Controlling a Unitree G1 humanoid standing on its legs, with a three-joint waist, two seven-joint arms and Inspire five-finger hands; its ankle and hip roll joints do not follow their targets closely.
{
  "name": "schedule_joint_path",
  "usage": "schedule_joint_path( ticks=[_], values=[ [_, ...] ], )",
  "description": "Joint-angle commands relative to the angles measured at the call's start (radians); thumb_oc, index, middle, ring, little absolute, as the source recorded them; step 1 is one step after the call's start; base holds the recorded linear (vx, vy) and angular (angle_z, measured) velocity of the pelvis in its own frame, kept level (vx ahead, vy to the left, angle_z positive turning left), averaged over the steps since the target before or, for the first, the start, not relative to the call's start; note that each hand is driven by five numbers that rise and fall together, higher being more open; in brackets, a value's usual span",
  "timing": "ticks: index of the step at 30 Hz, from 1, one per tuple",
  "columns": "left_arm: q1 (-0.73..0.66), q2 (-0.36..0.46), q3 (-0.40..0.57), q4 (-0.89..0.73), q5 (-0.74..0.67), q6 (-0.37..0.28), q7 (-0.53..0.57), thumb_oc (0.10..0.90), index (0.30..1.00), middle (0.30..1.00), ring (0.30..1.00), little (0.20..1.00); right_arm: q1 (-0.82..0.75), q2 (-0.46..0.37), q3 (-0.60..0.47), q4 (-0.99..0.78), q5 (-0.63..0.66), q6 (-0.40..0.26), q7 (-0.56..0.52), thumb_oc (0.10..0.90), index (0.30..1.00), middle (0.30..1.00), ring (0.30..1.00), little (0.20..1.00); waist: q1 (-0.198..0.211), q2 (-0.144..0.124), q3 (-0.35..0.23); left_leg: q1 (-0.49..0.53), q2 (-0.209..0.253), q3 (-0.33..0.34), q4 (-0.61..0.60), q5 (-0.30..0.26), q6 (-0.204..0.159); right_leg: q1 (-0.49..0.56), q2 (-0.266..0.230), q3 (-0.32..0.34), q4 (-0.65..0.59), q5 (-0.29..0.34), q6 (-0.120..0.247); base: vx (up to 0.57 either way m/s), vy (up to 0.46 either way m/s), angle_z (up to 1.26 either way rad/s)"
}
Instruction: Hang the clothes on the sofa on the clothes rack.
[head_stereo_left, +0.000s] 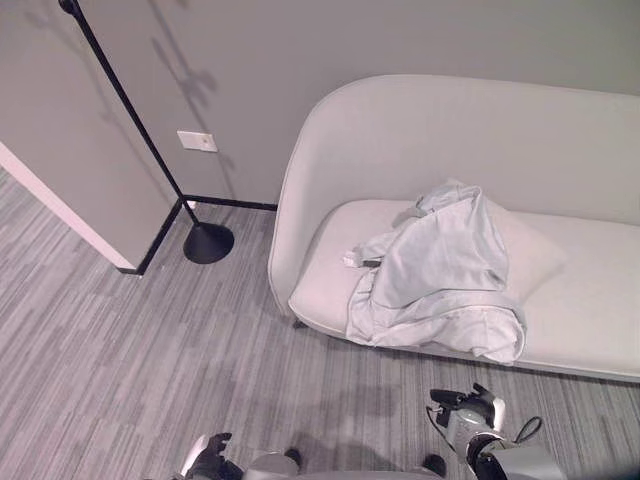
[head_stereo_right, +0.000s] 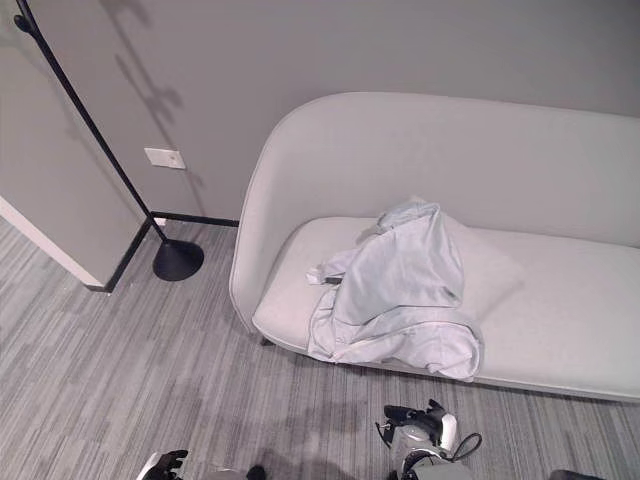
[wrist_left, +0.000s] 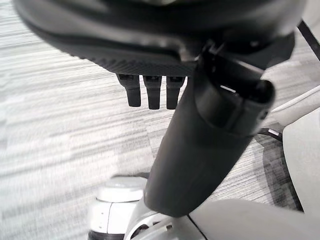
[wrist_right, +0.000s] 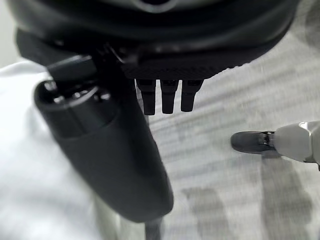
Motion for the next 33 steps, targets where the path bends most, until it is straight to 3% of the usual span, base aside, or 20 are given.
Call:
schedule_joint_path(
  ticks=[1, 2, 3, 5, 6, 7, 8, 12, 19, 29, 33],
  values=[
    [-0.012, 0.026, 0.03, 0.038, -0.063, -0.037, 0.057, 0.8, 0.9, 0.9, 0.9, 0.9, -0.051, 0.001, -0.004, -0.008, 0.05, -0.074, -0.072, 0.8, 0.9, 0.9, 0.9, 0.9, 0.031, -0.047, 0.02, -0.116, 0.134, -0.076, -0.097, 0.123, -0.042, -0.032, 0.013, -0.052, 0.067, -0.065, 0.01, 0.05, -0.441, -0.12],
    [-0.017, 0.016, 0.028, 0.035, -0.079, -0.045, 0.074, 0.8, 0.9, 0.9, 0.9, 0.9, -0.054, 0.0, -0.001, -0.013, 0.064, -0.088, -0.083, 0.8, 0.9, 0.9, 0.9, 0.9, 0.027, -0.034, 0.026, -0.159, 0.148, -0.08, -0.097, 0.157, -0.051, -0.034, 0.034, -0.067, 0.064, -0.092, 0.0, -0.08, -0.344, 0.04],
    [-0.029, -0.018, 0.018, 0.04, -0.084, -0.054, 0.09, 0.8, 0.9, 0.9, 0.9, 0.9, -0.053, -0.014, -0.001, -0.016, 0.072, -0.1, -0.089, 0.8, 0.9, 0.9, 0.9, 0.9, 0.001, -0.017, 0.029, -0.237, 0.138, -0.051, -0.097, 0.205, -0.053, -0.035, 0.043, -0.107, 0.035, -0.077, 0.0, -0.11, -0.19, 0.58],
    [-0.027, -0.048, -0.034, 0.038, -0.015, -0.043, 0.094, 0.8, 0.9, 0.9, 0.9, 0.9, -0.053, -0.031, 0.009, -0.037, 0.086, -0.106, -0.093, 0.8, 0.9, 0.9, 0.9, 0.9, -0.03, 0.0, 0.031, -0.286, 0.11, 0.112, -0.097, 0.215, -0.033, -0.017, 0.041, -0.173, -0.023, -0.069, 0.006, -0.07, -0.115, 0.86],
    [-0.021, -0.052, -0.072, 0.03, 0.033, -0.04, 0.099, 0.8, 0.9, 0.9, 0.9, 0.9, -0.062, -0.032, 0.034, -0.054, 0.075, -0.106, -0.098, 0.8, 0.9, 0.9, 0.9, 0.9, -0.022, 0.004, 0.036, -0.282, 0.066, 0.111, -0.097, 0.207, -0.018, -0.019, 0.046, -0.169, -0.05, -0.048, 0.002, -0.06, -0.081, 0.6],
    [-0.025, -0.061, -0.092, 0.023, 0.064, -0.04, 0.102, 0.8, 0.9, 0.9, 0.9, 0.9, -0.079, -0.029, 0.066, -0.076, 0.056, -0.105, -0.097, 0.8, 0.9, 0.9, 0.9, 0.9, -0.005, 0.009, 0.041, -0.297, -0.01, 0.062, -0.097, 0.191, 0.006, -0.026, 0.055, -0.158, -0.082, -0.039, -0.005, -0.06, -0.072, 0.15],
    [-0.015, -0.07, -0.095, 0.009, 0.053, -0.04, 0.084, 0.8, 0.9, 0.9, 0.9, 0.9, -0.089, -0.031, 0.106, -0.092, 0.05, -0.091, -0.079, 0.8, 0.9, 0.9, 0.9, 0.9, -0.005, 0.015, 0.04, -0.305, -0.043, 0.069, -0.097, 0.171, 0.031, -0.02, 0.063, -0.16, -0.111, -0.03, -0.005, -0.09, -0.047, -0.2],
    [-0.049, -0.072, -0.112, 0.008, 0.063, -0.041, 0.079, 0.8, 0.9, 0.9, 0.9, 0.9, -0.126, -0.004, 0.132, -0.134, 0.026, -0.098, -0.06, 0.8, 0.9, 0.9, 0.9, 0.9, 0.004, 0.029, 0.05, -0.343, -0.068, 0.081, -0.097, 0.197, 0.033, -0.063, 0.074, -0.151, -0.121, -0.035, -0.021, -0.07, 0.046, -0.48],
    [-0.047, -0.082, -0.066, 0.003, 0.03, -0.065, 0.106, 0.8, 0.9, 0.9, 0.9, 0.9, 0.001, 0.082, 0.197, -0.288, -0.076, -0.112, -0.047, 0.8, 0.9, 0.9, 0.9, 0.9, -0.015, 0.041, 0.045, -0.339, -0.103, 0.062, -0.097, 0.172, 0.036, -0.036, 0.015, -0.219, -0.121, -0.004, 0.004, 0.04, 0.083, 0.17],
    [-0.016, -0.077, -0.111, -0.039, 0.084, -0.076, 0.099, 0.8, 0.9, 0.9, 0.9, 0.9, 0.002, 0.069, 0.204, -0.431, -0.205, -0.121, -0.112, 0.8, 0.9, 0.9, 0.9, 0.9, 0.0, 0.049, 0.071, -0.325, -0.132, 0.043, -0.097, 0.149, 0.052, -0.01, -0.04, -0.278, -0.115, 0.036, 0.031, 0.01, 0.061, 0.09],
    [-0.027, -0.072, -0.149, -0.058, 0.107, -0.075, 0.098, 0.8, 0.9, 0.9, 0.9, 0.9, -0.045, 0.061, 0.201, -0.456, -0.187, -0.125, -0.103, 0.8, 0.9, 0.9, 0.9, 0.9, 0.012, 0.06, 0.085, -0.342, -0.141, 0.027, -0.097, 0.156, 0.054, -0.014, -0.046, -0.291, -0.113, 0.037, 0.032, -0.02, 0.023, 0.13]
  ],
)
